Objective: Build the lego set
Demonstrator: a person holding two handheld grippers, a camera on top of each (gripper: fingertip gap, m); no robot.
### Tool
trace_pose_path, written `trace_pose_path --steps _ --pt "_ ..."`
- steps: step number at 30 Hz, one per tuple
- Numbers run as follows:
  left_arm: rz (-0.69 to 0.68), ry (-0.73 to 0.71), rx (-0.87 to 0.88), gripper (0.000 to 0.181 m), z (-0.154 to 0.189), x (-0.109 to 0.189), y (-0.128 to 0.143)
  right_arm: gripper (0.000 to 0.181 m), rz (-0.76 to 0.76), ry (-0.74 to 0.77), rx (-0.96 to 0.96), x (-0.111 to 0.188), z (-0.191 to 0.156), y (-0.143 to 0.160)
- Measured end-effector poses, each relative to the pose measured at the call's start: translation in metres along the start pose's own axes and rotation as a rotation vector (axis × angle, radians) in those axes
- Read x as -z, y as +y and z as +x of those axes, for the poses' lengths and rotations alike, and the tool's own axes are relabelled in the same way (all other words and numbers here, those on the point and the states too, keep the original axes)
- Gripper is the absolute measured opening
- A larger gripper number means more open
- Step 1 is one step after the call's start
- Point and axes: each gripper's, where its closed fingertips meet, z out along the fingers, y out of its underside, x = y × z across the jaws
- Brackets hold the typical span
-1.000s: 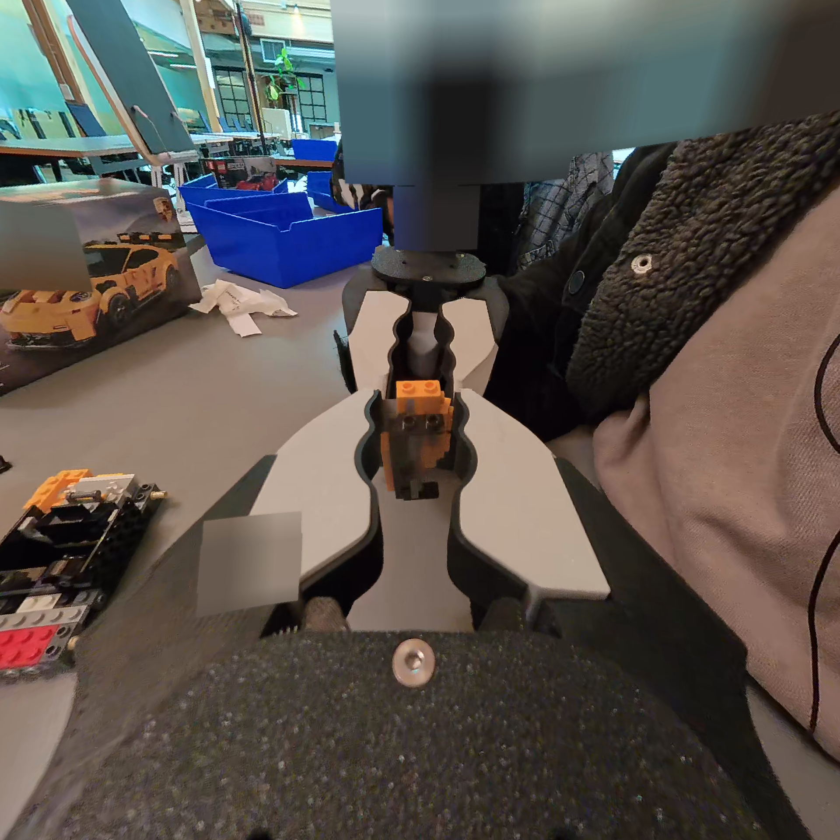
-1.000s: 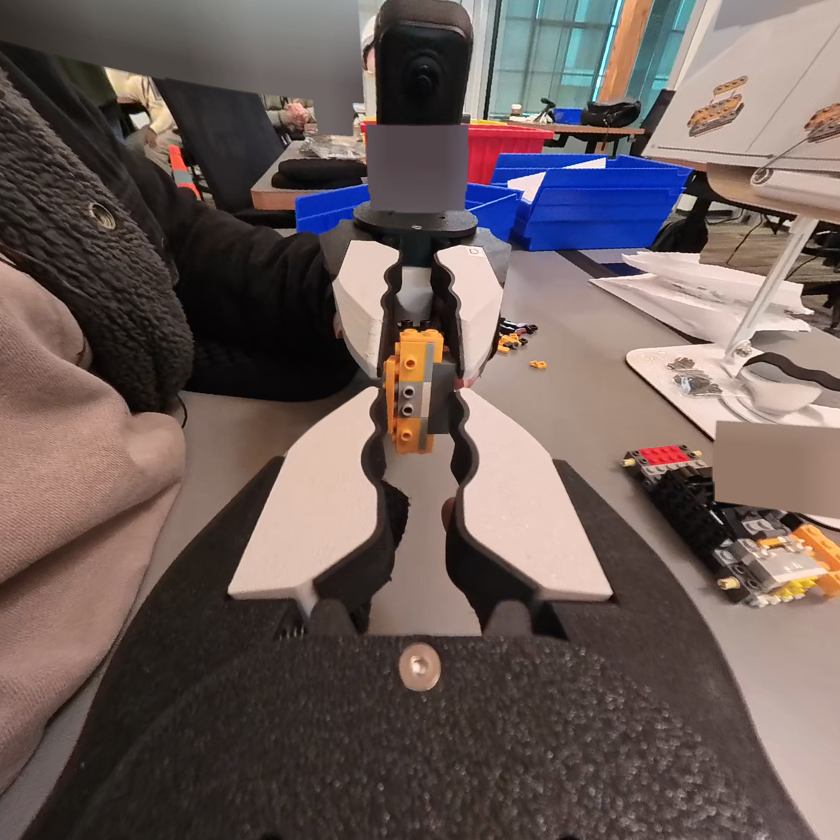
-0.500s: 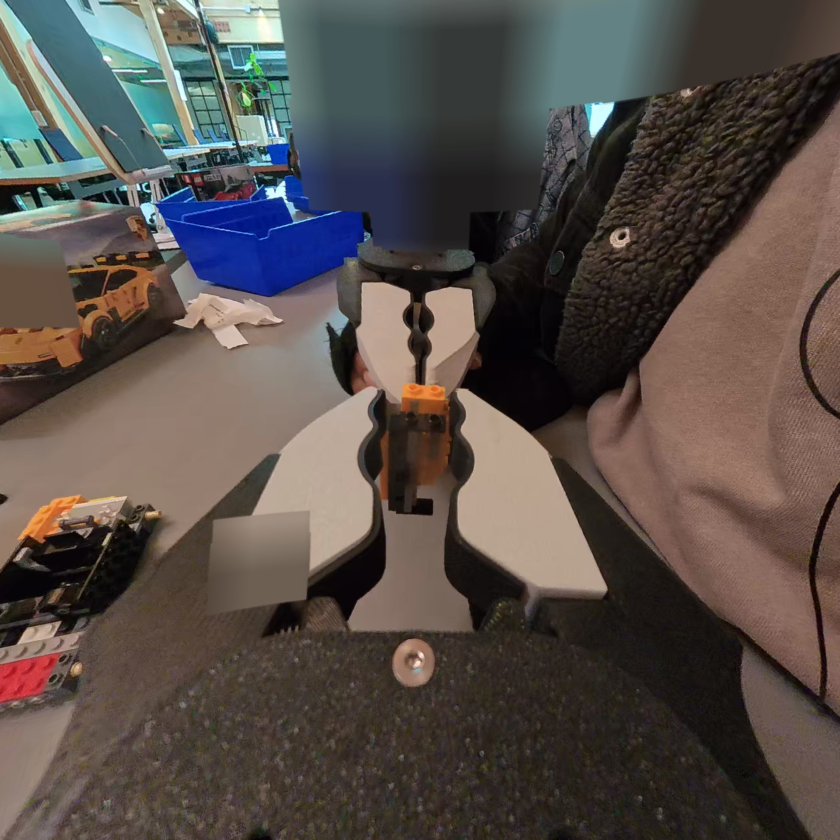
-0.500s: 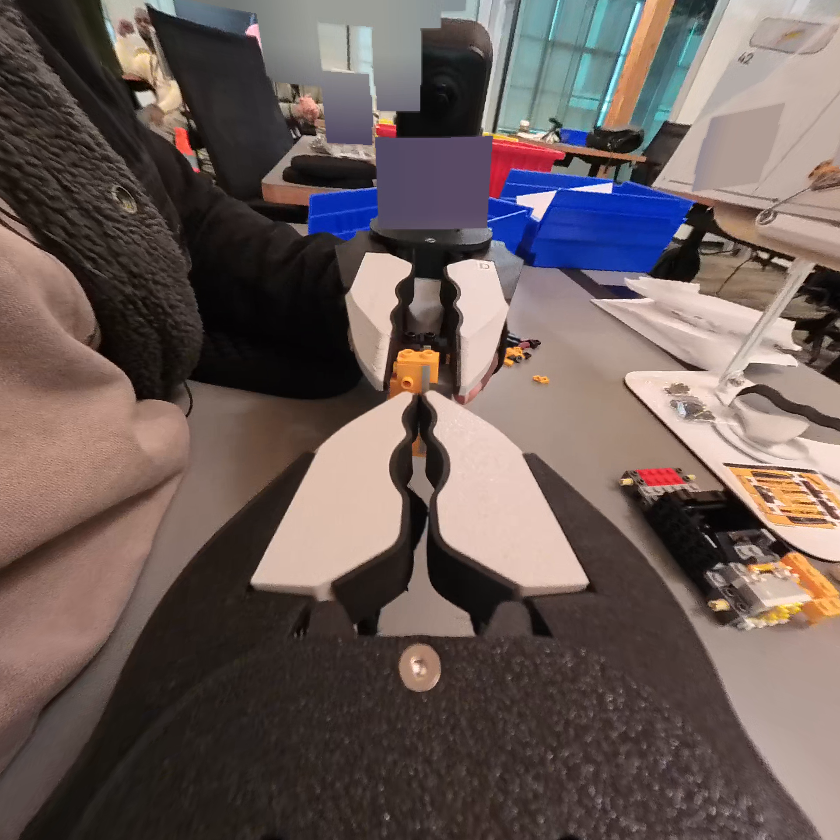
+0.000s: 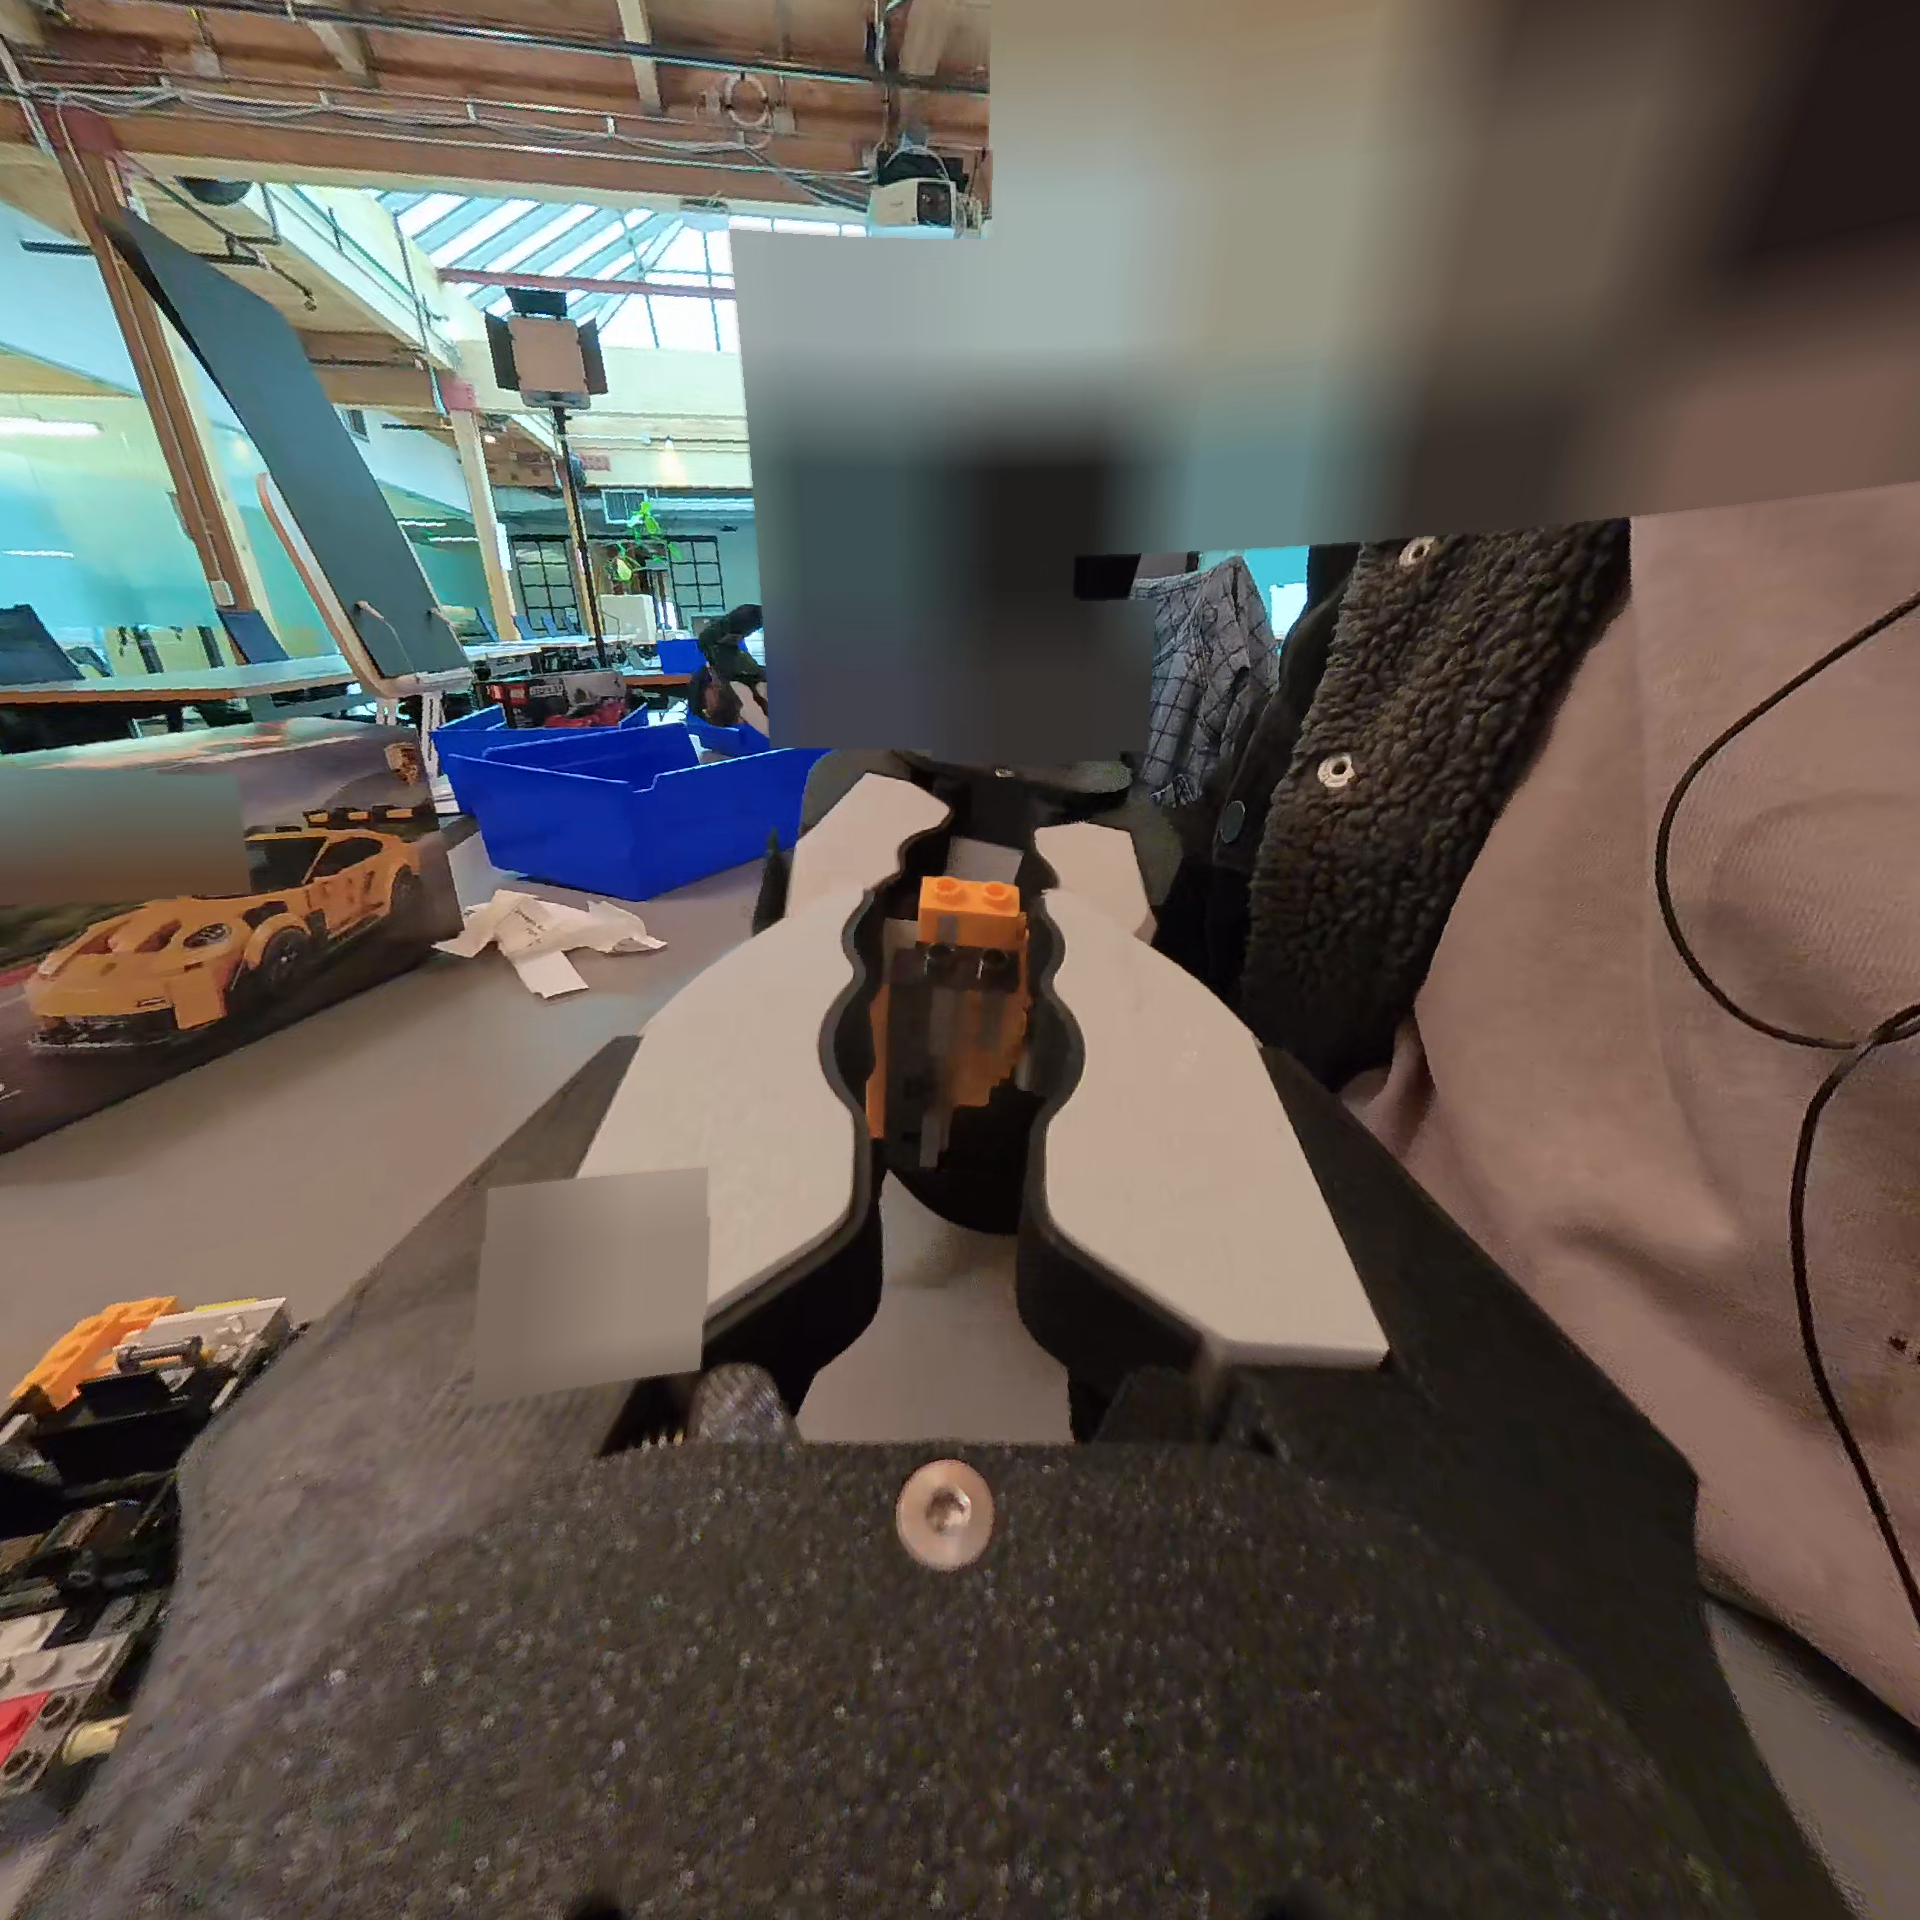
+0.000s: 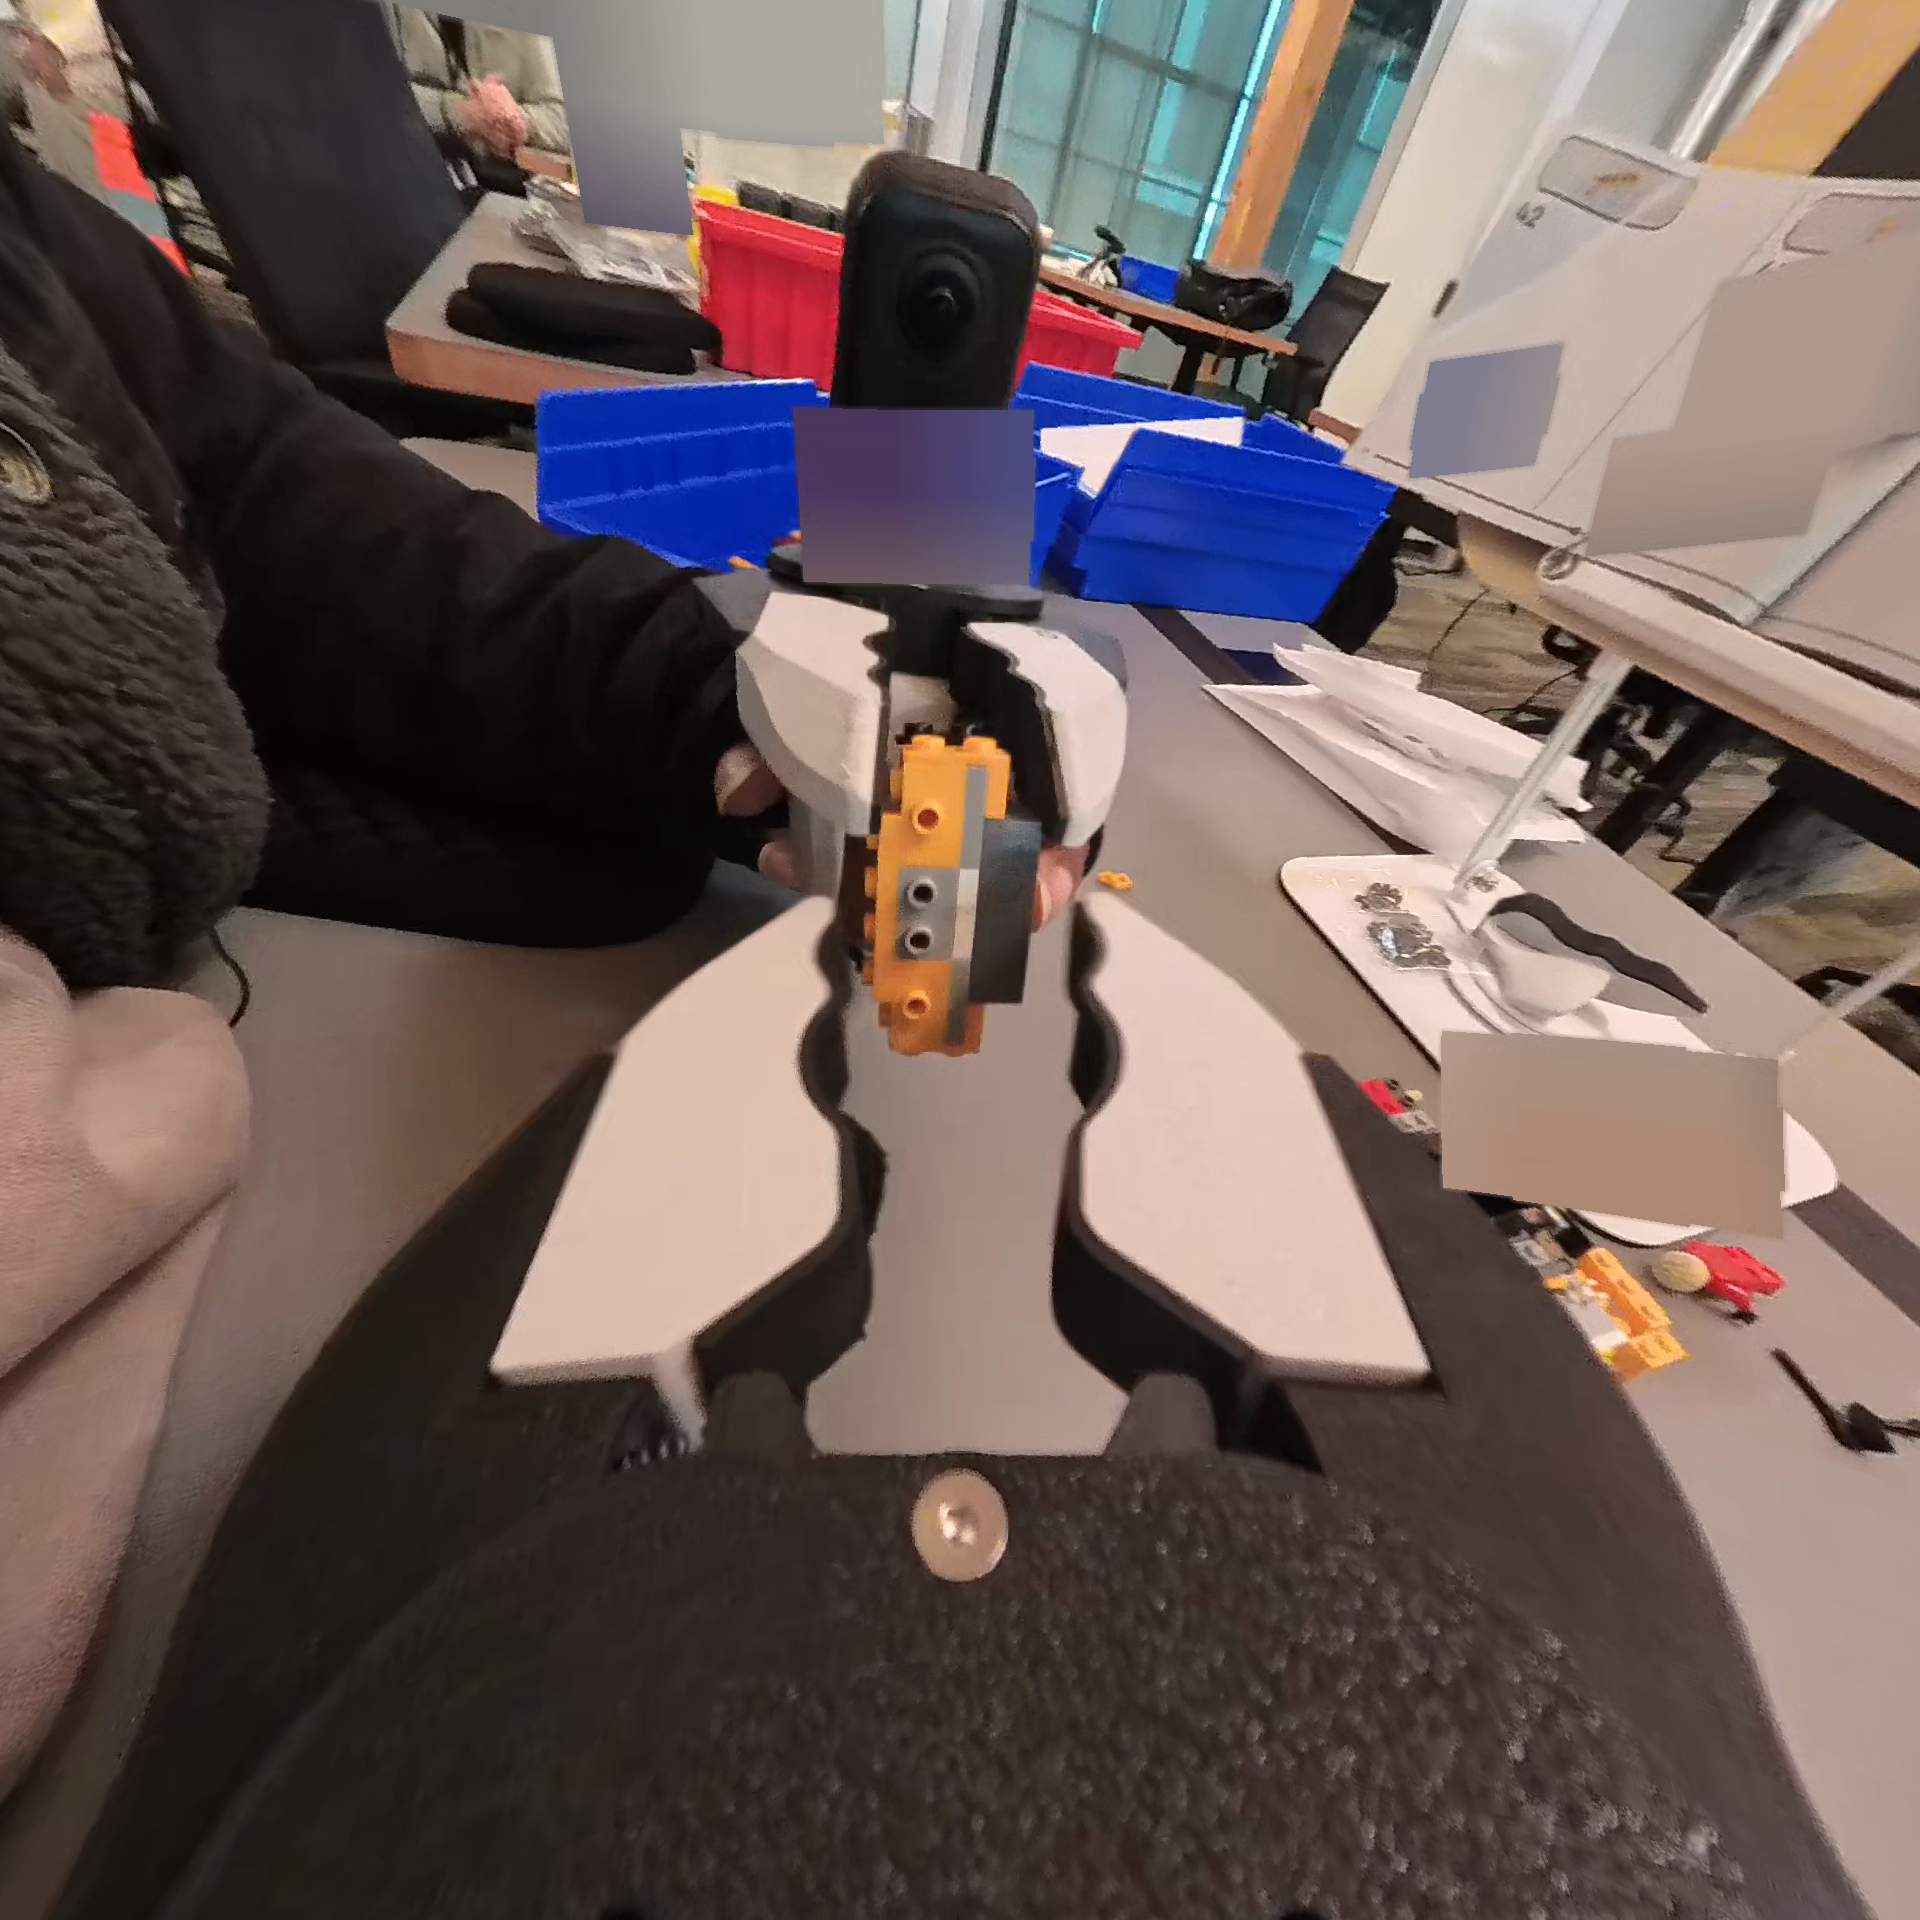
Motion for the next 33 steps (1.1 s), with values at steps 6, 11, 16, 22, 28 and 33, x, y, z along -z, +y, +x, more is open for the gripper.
trace_pose_path --steps 6,11,16,22,28,33 --pt "-0.038 -0.041 0.038 0.044 -0.005 -0.007 -0.001 0.029 0.074 -0.043 -0.121 0.01 0.003 -0.006" --pt "-0.129 -0.103 0.048 0.029 -0.009 -0.011 0.003 0.029 0.108 -0.148 -0.286 0.013 0.003 -0.002" --pt "-0.184 -0.166 0.136 0.029 -0.02 -0.009 0.008 0.029 0.103 -0.136 -0.331 0.012 0.01 0.004" --pt "-0.059 -0.556 0.438 0.029 -0.083 0.027 0.013 0.045 -0.023 0.137 -0.223 0.013 0.047 0.017" --pt "-0.037 -0.709 0.597 0.029 -0.094 0.038 0.03 0.04 -0.2 0.26 -0.273 -0.01 0.061 0.03" --pt "-0.027 -0.707 0.623 0.029 -0.09 0.039 0.029 0.016 -0.251 0.231 -0.27 -0.023 0.065 0.035"
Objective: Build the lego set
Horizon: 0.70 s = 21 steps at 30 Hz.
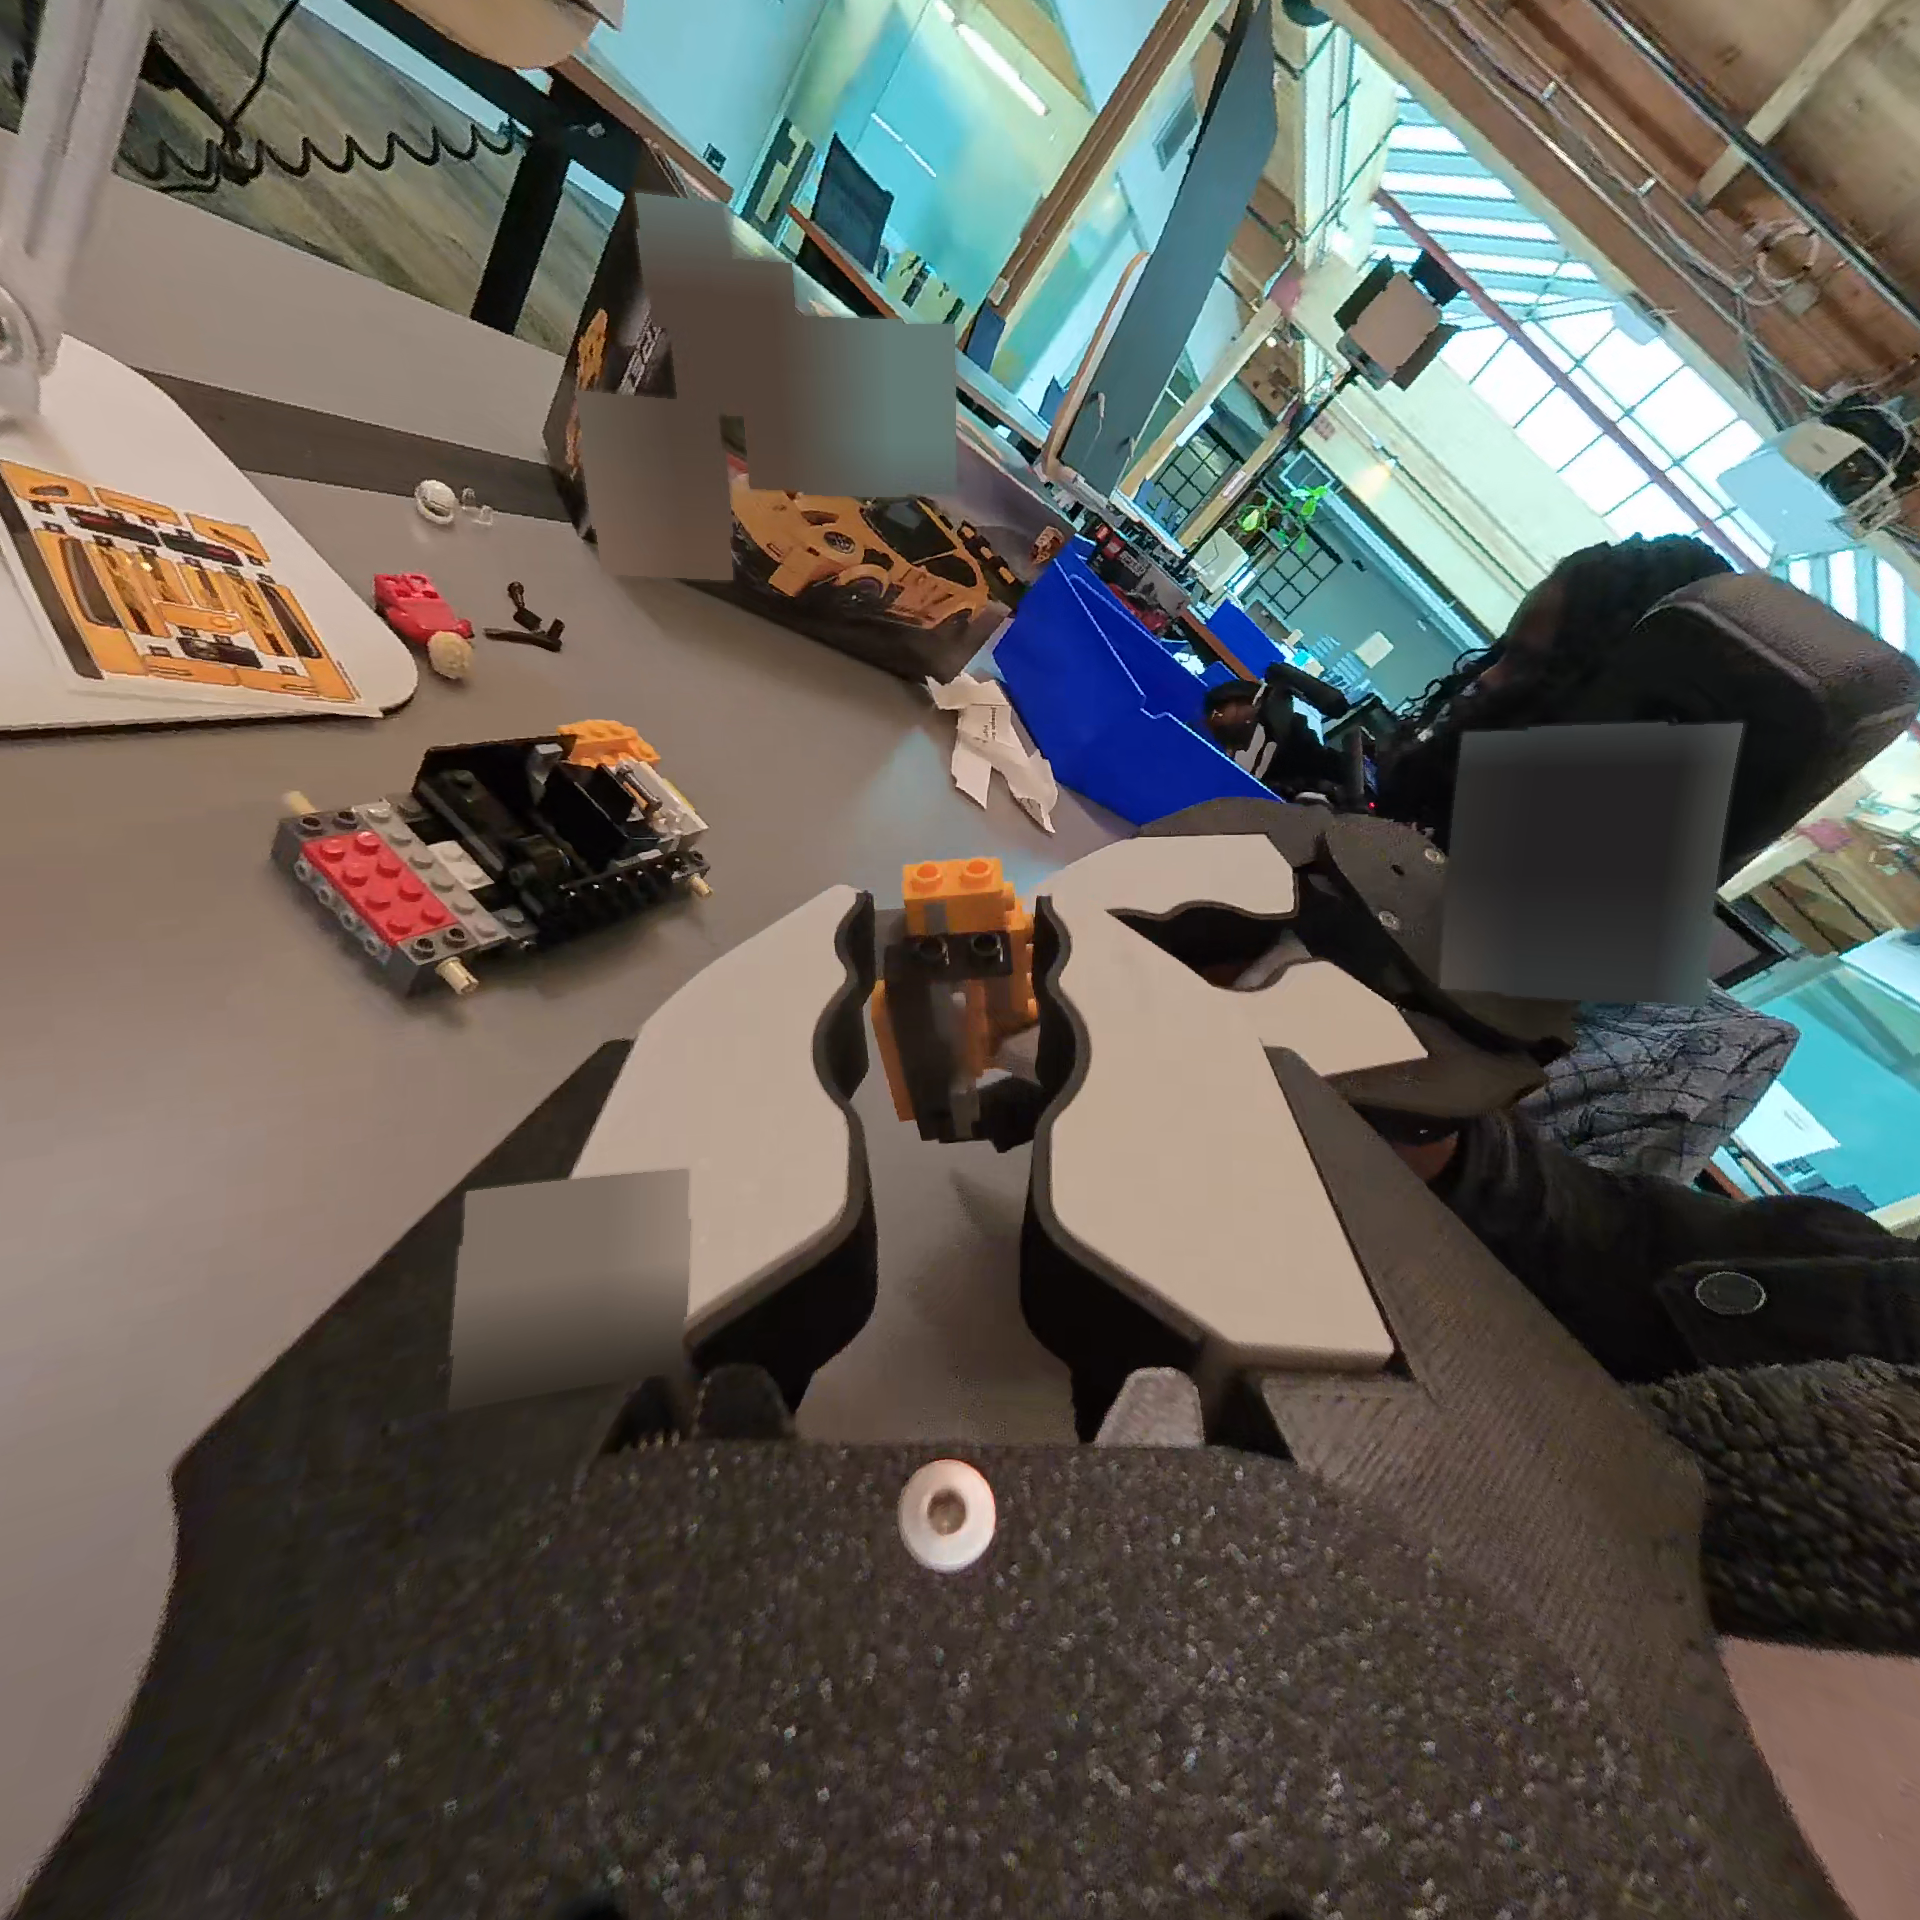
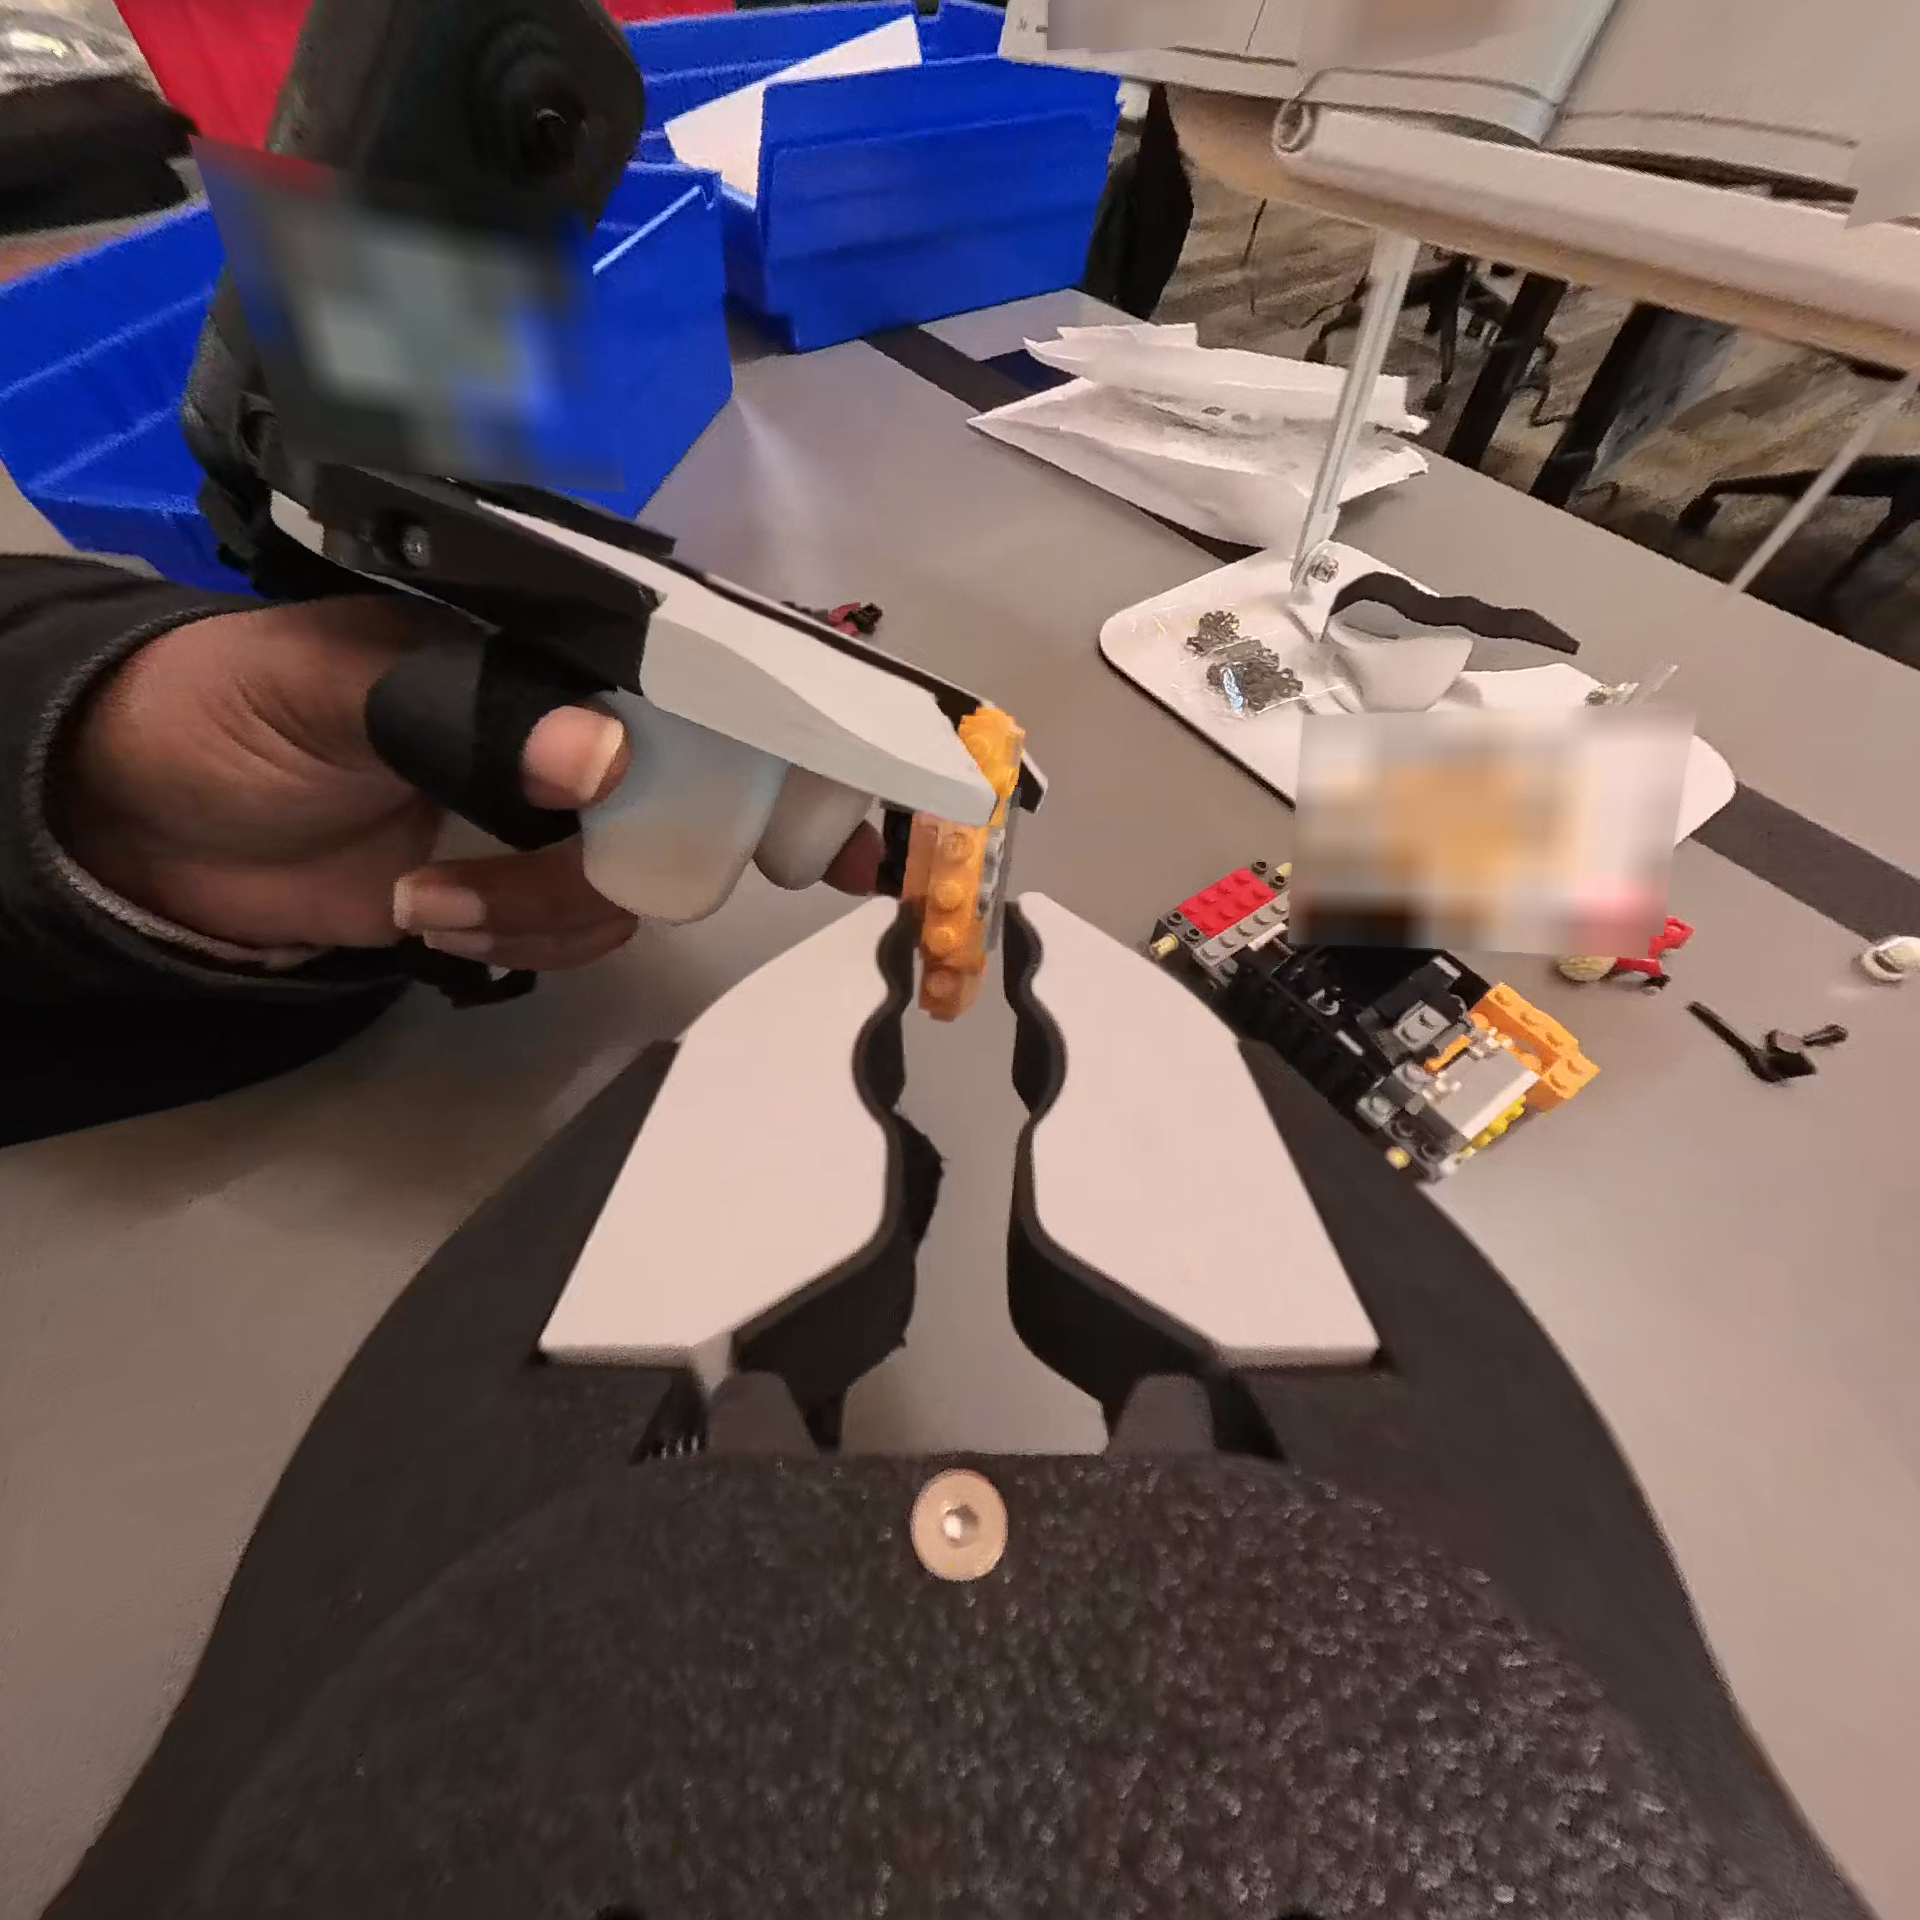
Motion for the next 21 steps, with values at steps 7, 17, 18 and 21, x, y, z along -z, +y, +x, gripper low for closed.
trace_pose_path --steps 7,17,18,21 --pt "0.018 0.124 0.133 0.041 0.002 0.007 -0.009 0.01 -0.118 -0.16 -0.086 -0.003 0.004 -0.009" --pt "-0.23 0.204 -0.214 0.045 -0.026 0.014 0.011 0.008 -0.598 -0.472 -0.099 -0.008 0.02 0.043" --pt "-0.289 0.166 -0.291 0.044 -0.035 0.014 0.022 0.008 -0.66 -0.474 -0.059 -0.011 0.024 0.053" --pt "-0.452 0.071 -0.488 0.044 -0.055 0.012 0.052 0.008 -0.775 -0.498 0.021 -0.023 0.029 0.074"
